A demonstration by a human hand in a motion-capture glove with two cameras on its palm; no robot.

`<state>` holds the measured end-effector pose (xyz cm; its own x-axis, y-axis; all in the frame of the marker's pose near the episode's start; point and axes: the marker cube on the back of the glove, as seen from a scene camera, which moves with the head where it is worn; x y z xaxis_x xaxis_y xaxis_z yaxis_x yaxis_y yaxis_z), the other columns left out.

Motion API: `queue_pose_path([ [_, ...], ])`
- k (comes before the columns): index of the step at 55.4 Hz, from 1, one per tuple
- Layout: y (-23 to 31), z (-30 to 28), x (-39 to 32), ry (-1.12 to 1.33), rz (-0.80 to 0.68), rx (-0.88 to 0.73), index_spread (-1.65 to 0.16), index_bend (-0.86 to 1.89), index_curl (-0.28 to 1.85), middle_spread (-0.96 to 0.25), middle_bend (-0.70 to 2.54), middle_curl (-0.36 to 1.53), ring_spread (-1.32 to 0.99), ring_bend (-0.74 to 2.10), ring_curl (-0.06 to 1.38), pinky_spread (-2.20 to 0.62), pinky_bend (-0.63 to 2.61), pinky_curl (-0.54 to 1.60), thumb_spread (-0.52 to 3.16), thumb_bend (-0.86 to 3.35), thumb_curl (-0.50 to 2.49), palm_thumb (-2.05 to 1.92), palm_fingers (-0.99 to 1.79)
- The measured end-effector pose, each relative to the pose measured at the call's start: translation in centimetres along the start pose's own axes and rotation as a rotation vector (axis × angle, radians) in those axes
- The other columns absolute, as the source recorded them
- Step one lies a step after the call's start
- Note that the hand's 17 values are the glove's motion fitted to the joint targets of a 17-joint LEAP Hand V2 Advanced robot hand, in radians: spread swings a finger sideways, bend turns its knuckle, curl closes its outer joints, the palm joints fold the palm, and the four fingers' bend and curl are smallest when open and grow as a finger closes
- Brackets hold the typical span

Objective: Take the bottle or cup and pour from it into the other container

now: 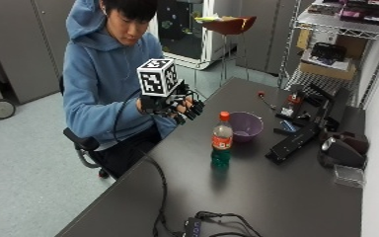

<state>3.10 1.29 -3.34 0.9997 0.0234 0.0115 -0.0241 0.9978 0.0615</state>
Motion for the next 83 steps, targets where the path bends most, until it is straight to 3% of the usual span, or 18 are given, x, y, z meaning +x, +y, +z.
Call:
queue_pose_path([
  [22,1.5,0.4,6.0,-0.294,0.094,0.132,-0.31,0.13,0.28,0.05,0.18,0.26,0.11,0.34,0.26,0.26,0.43,0.33,1.0,-0.02,0.38,0.78,0.34],
  [49,0.4,5.2,11.9,-0.593,0.143,0.201,-0.32,0.13,0.23,0.06,0.17,0.27,0.12,0.39,0.29,0.27,0.54,0.36,0.96,-0.04,0.35,0.59,0.15],
  [67,-2.5,8.3,9.7,-0.847,0.061,0.289,-0.3,0.14,0.22,0.07,0.18,0.28,0.12,0.44,0.3,0.28,0.55,0.36,0.95,-0.03,0.34,0.55,0.14],
  [83,-6.7,11.4,4.0,-1.04,-0.014,0.248,-0.28,0.12,0.22,0.08,0.18,0.28,0.12,0.47,0.31,0.28,0.56,0.36,0.94,-0.03,0.34,0.55,0.14],
])
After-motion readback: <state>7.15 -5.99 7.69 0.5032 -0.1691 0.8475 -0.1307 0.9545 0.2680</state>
